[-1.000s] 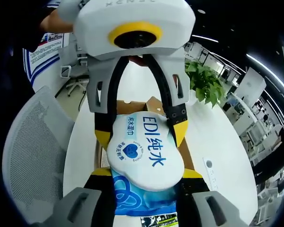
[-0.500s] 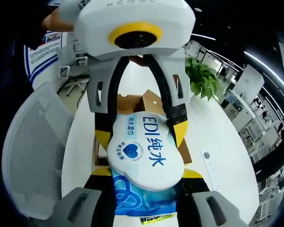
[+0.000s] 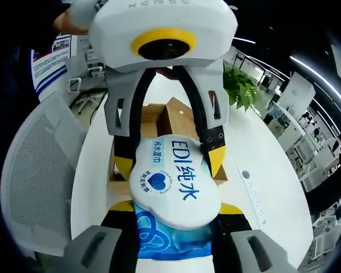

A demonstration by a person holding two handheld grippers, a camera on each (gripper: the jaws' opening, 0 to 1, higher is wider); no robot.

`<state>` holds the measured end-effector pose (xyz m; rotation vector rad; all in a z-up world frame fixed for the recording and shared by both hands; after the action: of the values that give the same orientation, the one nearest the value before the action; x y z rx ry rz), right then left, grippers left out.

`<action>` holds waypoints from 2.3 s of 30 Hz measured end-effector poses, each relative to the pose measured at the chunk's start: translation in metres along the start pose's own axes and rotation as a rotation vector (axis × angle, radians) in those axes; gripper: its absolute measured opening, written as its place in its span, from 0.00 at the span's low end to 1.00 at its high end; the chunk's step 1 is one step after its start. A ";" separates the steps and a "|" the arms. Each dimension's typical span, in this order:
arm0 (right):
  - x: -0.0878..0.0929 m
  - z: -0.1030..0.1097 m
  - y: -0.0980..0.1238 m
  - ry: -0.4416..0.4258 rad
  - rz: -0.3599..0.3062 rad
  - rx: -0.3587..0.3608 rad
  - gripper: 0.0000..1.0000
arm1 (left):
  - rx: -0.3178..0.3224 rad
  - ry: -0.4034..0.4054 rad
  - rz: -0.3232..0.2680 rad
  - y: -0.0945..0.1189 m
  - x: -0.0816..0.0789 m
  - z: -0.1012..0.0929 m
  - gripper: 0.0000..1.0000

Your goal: Operate the shoe box by opening the lid, removing the specified soft item, and placing it in the target area until the item is outside and the box remains undamaged.

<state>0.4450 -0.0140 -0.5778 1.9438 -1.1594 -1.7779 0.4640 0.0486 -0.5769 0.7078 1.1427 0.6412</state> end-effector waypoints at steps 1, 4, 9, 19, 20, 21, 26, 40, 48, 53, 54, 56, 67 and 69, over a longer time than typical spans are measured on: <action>0.002 0.000 0.000 -0.003 0.001 0.000 0.46 | 0.004 -0.002 0.001 -0.002 0.000 0.001 0.60; 0.009 -0.002 0.000 -0.009 0.009 0.000 0.46 | 0.014 -0.003 0.000 -0.010 -0.001 0.001 0.60; 0.019 -0.003 0.001 -0.015 0.020 -0.001 0.45 | 0.023 -0.004 -0.002 -0.022 -0.003 0.002 0.60; 0.038 -0.008 0.000 -0.032 0.022 0.002 0.45 | 0.041 -0.009 -0.001 -0.042 -0.005 0.004 0.60; 0.040 -0.009 -0.001 -0.031 0.023 0.002 0.45 | 0.041 -0.010 0.000 -0.044 -0.005 0.005 0.60; 0.041 -0.009 -0.001 -0.033 0.023 0.002 0.45 | 0.042 -0.010 0.001 -0.045 -0.004 0.006 0.60; 0.047 -0.013 -0.005 -0.035 0.024 0.002 0.45 | 0.047 -0.009 0.001 -0.053 -0.001 0.009 0.60; 0.060 -0.024 -0.020 -0.039 0.033 -0.011 0.45 | 0.059 0.001 0.003 -0.070 0.010 0.018 0.60; 0.066 -0.029 -0.025 -0.032 0.037 -0.017 0.46 | 0.057 0.012 -0.002 -0.078 0.015 0.023 0.60; 0.071 -0.031 -0.029 -0.029 0.041 -0.022 0.46 | 0.059 0.017 0.000 -0.084 0.018 0.024 0.60; 0.073 -0.032 -0.030 -0.029 0.042 -0.024 0.46 | 0.060 0.018 0.000 -0.085 0.018 0.024 0.60; 0.076 -0.032 -0.032 -0.029 0.044 -0.027 0.46 | 0.062 0.020 0.001 -0.089 0.020 0.025 0.60; 0.092 -0.038 -0.045 -0.024 0.043 -0.031 0.46 | 0.061 0.030 0.007 -0.109 0.031 0.029 0.60; 0.095 -0.040 -0.049 -0.025 0.041 -0.037 0.46 | 0.062 0.035 0.009 -0.112 0.034 0.030 0.60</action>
<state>0.4933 -0.0613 -0.6696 1.8686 -1.1579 -1.7948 0.5130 -0.0004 -0.6764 0.7575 1.1962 0.6300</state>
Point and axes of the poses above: the point that each gripper's makers call its tool centre point, and the gripper's own axes: y roughly backward along the fingers, z roughly to its left, x roughly out of its underside, the point moved 5 cm from there along y, roughly backward along the fingers, and after that the axes turned 7 degrees about -z, right-handed, at the moved point
